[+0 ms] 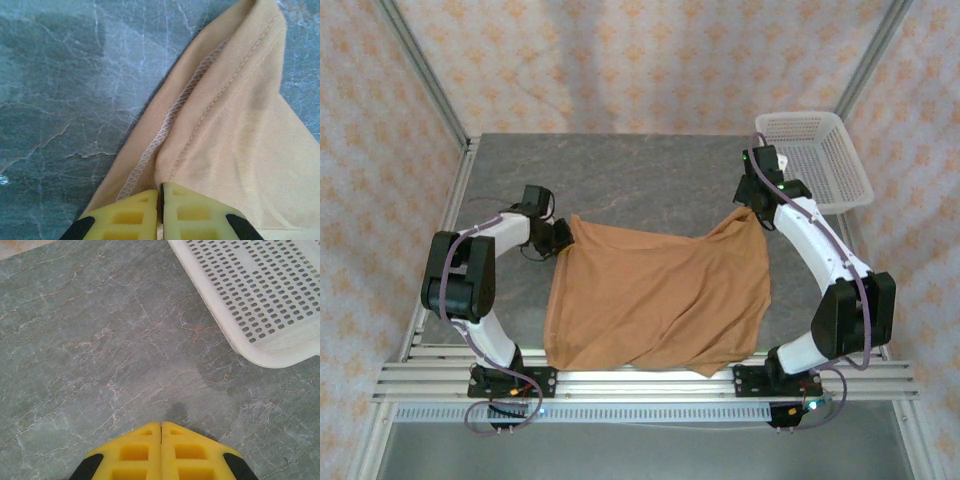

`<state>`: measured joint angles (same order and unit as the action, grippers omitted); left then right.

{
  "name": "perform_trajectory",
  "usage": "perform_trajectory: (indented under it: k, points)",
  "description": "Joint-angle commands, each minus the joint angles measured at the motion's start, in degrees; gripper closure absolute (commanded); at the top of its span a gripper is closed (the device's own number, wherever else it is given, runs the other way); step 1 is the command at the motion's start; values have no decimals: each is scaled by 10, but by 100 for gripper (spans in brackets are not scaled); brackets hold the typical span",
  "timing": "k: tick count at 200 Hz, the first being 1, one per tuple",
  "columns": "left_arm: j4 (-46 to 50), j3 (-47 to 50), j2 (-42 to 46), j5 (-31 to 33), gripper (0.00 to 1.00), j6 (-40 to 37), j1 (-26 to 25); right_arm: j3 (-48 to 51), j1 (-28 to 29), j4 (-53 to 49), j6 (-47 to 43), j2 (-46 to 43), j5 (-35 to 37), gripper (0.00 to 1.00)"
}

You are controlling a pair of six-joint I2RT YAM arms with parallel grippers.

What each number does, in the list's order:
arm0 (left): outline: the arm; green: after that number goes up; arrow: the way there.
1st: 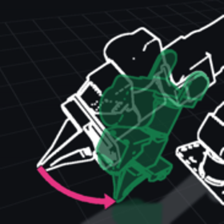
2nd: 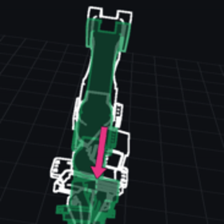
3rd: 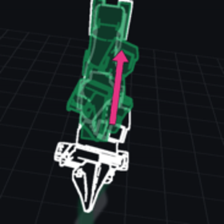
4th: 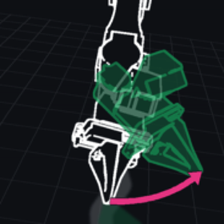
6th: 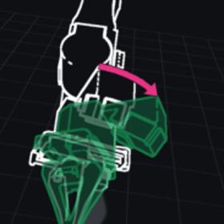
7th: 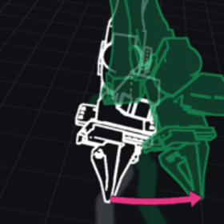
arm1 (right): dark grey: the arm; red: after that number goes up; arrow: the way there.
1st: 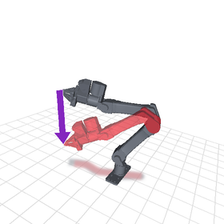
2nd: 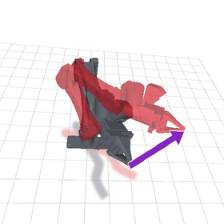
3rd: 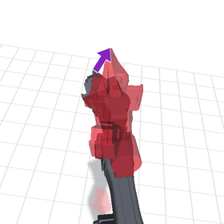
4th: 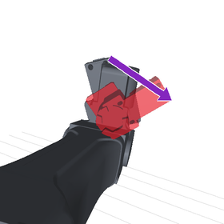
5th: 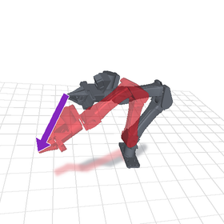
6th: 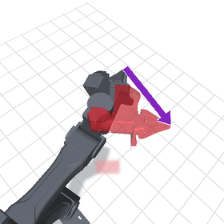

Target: Fold the inside-out t-shirt

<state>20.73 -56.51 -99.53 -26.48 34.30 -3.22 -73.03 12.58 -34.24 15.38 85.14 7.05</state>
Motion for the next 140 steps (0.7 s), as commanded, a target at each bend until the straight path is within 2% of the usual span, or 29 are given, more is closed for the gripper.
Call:
perform_trajectory:
  k: [1,25,70,95,140]
  points:
    - [43,-23,17,29,89,-19,-7,-24,0,-8,-3,3,3,100]
    - [60,-32,27,41,100,-26,-10,-27,0,-8,-3,4,0,100]
    - [100,-77,69,52,100,-18,-9,-60,0,-16,-4,5,-2,100]
    - [130,-173,118,31,100,9,11,-118,0,-19,-15,-9,12,100]
    - [143,-421,177,5,100,111,84,-281,-1,-40,-30,-40,18,100]
